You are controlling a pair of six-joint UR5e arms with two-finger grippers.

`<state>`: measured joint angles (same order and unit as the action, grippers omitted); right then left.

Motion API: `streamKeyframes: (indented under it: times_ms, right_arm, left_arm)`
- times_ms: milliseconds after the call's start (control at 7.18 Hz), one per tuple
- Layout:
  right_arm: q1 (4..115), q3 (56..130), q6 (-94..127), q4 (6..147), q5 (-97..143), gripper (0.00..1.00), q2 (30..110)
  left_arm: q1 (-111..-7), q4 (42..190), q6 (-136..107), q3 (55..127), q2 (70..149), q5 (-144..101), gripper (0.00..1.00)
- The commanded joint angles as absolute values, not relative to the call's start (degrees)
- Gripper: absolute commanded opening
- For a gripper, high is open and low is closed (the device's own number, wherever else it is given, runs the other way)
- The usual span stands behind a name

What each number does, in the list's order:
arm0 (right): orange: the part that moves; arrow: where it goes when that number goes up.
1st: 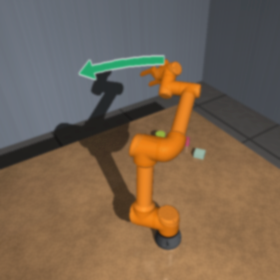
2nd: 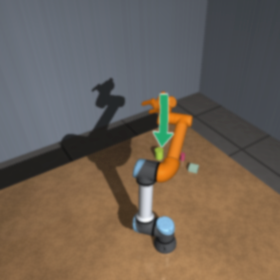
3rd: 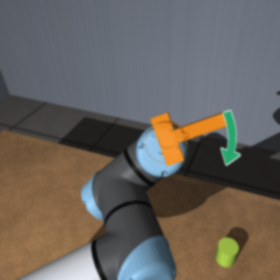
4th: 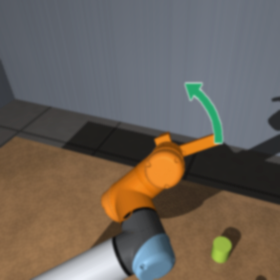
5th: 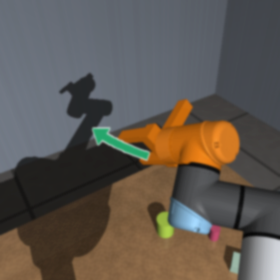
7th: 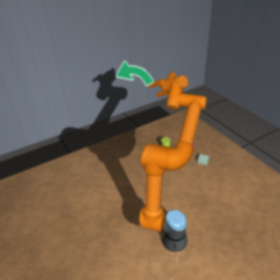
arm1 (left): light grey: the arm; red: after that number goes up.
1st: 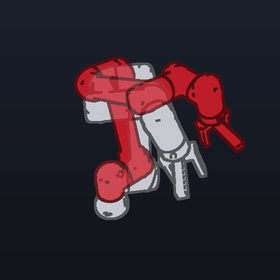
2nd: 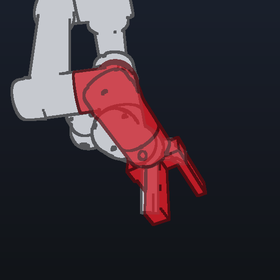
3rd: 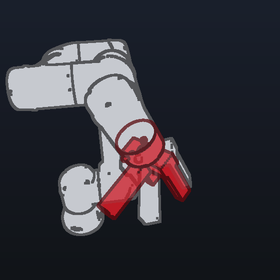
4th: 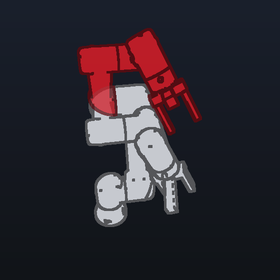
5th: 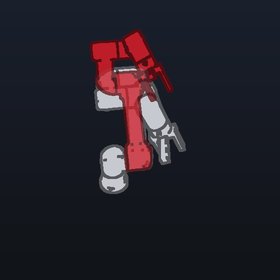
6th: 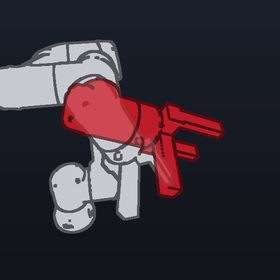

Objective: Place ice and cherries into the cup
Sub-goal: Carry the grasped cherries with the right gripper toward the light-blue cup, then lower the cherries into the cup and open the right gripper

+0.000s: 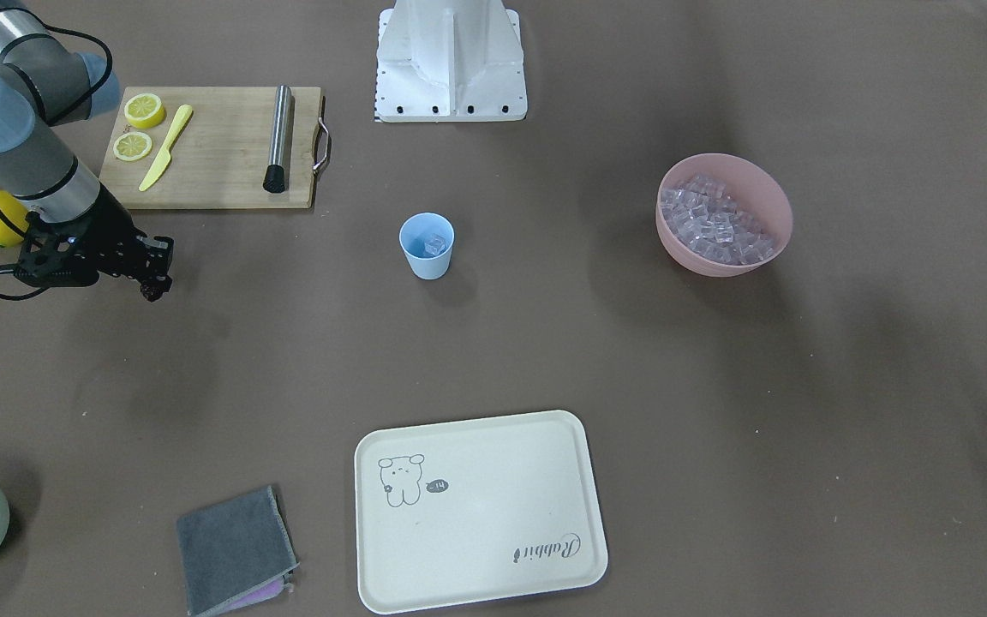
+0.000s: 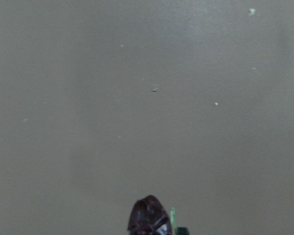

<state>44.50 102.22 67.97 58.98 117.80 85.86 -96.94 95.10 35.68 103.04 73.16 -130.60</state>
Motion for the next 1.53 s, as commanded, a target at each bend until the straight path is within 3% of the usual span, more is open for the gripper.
streamKeyframes:
  times_ms: [0,418,974,1114,1253,1392]
  right_arm:
    - [42.1,103.0,77.8,67.2,116.6,0.15,75.9]
    - [32.6,102.7,92.7,90.4,109.2,0.15,54.7]
    - [25.2,102.2,98.0,93.2,103.4,0.19,48.5]
    - [25.1,102.1,97.3,93.2,103.4,0.43,48.7]
    - [25.0,102.0,95.6,93.3,103.2,0.99,48.8]
    - [25.1,102.0,94.7,93.3,103.3,1.0,49.0]
  left_arm:
    - [-96.9,95.1,35.7,103.0,73.1,-130.6,0.98]
    - [-96.9,95.1,35.6,103.1,73.2,-130.6,0.98]
    - [-96.9,95.3,35.6,103.2,73.2,-130.6,0.98]
    - [-96.9,95.3,35.6,103.2,73.2,-130.6,0.98]
    - [-96.9,95.3,35.7,103.2,73.2,-130.6,0.98]
    - [-96.9,95.3,35.7,103.2,73.3,-130.6,0.98]
